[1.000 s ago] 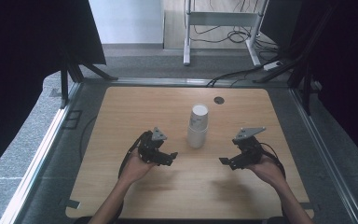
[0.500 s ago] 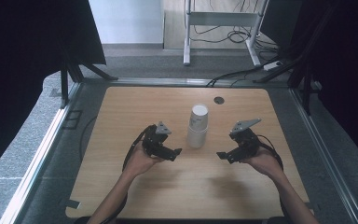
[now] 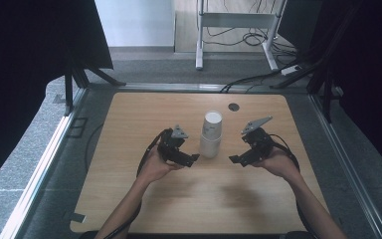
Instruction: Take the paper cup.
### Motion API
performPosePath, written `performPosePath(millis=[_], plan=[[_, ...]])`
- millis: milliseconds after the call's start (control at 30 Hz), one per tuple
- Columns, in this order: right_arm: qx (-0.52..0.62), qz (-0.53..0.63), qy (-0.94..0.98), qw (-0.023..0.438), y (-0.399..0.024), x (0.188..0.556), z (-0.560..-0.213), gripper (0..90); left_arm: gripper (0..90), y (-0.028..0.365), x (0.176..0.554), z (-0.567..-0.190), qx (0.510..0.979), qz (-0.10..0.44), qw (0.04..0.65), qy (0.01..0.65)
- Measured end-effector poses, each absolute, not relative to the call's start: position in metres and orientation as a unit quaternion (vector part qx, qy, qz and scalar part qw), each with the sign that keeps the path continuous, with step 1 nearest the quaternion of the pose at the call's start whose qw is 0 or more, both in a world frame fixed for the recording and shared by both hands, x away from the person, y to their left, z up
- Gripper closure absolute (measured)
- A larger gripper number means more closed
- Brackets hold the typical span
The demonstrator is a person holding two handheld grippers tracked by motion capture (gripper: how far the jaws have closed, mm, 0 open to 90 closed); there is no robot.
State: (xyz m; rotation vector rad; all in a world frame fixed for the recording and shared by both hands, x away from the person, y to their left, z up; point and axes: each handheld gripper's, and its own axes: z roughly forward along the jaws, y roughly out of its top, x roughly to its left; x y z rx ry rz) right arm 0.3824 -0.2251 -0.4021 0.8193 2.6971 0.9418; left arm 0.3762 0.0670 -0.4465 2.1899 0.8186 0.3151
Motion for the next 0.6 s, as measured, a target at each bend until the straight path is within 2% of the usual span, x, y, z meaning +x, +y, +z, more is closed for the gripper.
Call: performPosePath(millis=[600], plan=[[0.268, 0.291, 0.916, 0.063, -0.207, 0.403, -0.387, 8.2, 7.1, 0.051, 0.386, -0.447, 0.862, 0.135, 0.384, 0.303]])
